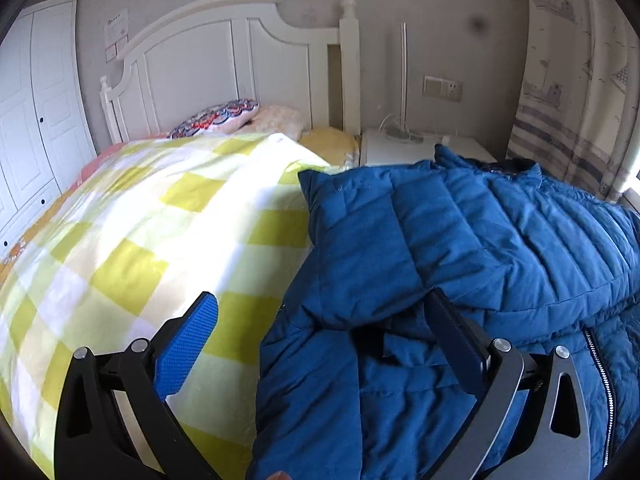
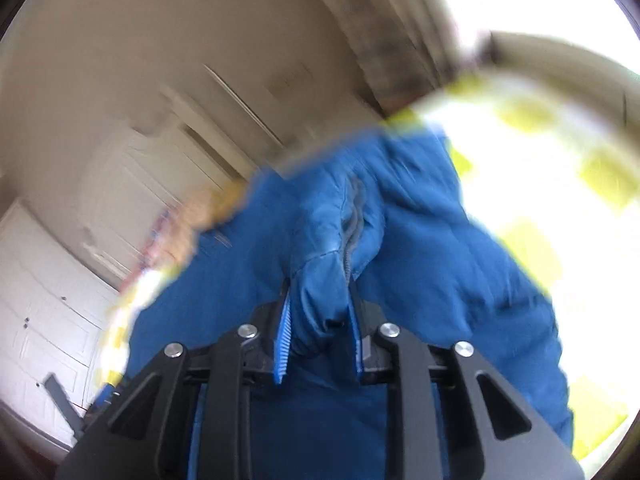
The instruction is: Fold large clothes
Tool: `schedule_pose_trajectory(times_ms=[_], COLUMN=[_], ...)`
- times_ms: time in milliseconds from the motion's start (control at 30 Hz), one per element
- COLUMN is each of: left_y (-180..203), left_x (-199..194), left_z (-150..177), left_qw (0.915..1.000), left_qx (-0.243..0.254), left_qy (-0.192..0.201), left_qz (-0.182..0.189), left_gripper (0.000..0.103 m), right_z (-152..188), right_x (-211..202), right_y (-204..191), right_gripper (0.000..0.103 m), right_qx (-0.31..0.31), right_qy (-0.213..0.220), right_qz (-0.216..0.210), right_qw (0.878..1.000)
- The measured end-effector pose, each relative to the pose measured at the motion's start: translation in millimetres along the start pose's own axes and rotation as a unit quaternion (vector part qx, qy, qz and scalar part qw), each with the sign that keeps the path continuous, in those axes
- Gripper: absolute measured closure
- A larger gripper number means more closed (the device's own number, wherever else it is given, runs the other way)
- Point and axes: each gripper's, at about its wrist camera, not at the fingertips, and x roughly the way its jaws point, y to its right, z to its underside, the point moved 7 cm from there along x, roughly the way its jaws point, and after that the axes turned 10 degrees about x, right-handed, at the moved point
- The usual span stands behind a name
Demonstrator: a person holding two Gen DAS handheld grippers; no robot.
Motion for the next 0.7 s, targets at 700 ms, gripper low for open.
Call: schedule_pose_trajectory(times_ms=[700], left_y=[-13], left_x=[-39], left_z=[-12], left_qw=[0.9930], left_qx=[-0.028], left_qy=[0.113], left_qz=[-0.020], left_gripper=[0.004], right_z=[-20], right_x=[-58], right_y=[-67], right_gripper=[0.042], right_qx=[-0.160], right_qy=[0.155], right_qz=[0.109], right_qw=[0.969])
